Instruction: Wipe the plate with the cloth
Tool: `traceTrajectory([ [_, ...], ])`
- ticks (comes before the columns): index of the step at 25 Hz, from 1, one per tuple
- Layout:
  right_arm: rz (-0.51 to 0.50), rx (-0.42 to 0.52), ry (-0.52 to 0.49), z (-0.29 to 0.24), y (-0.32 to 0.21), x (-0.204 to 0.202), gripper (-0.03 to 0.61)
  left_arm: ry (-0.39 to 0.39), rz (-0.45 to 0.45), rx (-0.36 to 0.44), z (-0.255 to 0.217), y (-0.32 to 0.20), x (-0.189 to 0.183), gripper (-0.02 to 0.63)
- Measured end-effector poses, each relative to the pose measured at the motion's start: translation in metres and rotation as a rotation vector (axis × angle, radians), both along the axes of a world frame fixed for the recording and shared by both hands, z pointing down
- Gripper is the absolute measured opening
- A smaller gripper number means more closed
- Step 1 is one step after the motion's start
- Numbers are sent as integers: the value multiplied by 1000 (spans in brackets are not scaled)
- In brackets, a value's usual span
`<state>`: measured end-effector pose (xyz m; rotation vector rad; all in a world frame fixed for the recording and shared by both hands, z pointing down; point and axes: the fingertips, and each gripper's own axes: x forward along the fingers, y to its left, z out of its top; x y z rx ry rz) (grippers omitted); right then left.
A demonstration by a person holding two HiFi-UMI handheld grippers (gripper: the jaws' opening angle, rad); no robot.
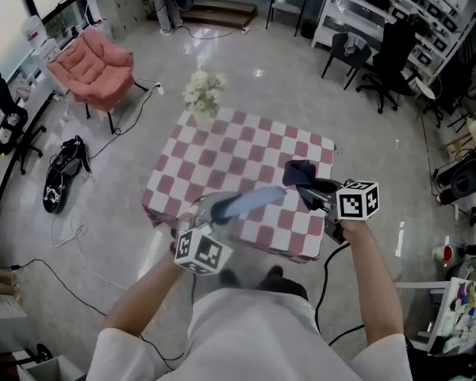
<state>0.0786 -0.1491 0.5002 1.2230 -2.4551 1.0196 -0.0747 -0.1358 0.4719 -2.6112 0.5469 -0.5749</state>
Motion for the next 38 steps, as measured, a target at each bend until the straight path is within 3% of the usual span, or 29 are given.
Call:
traceTrajectory([
  [4,20,31,23,9,5,2,131,63,-50,-128,10,-12,-3,37],
  [18,64,134,55,18,5,50,132,272,-211,-453,5,-38,23,36],
  [25,165,190,58,23,10,80,132,474,-358,-656,21,-49,22,37],
  [31,193,168,46,46,20,99,132,499,-414,-715,35,-43,29,37],
  [38,162,211,88,47,18,117,132,577,-459,-815,42,-44,44,37],
])
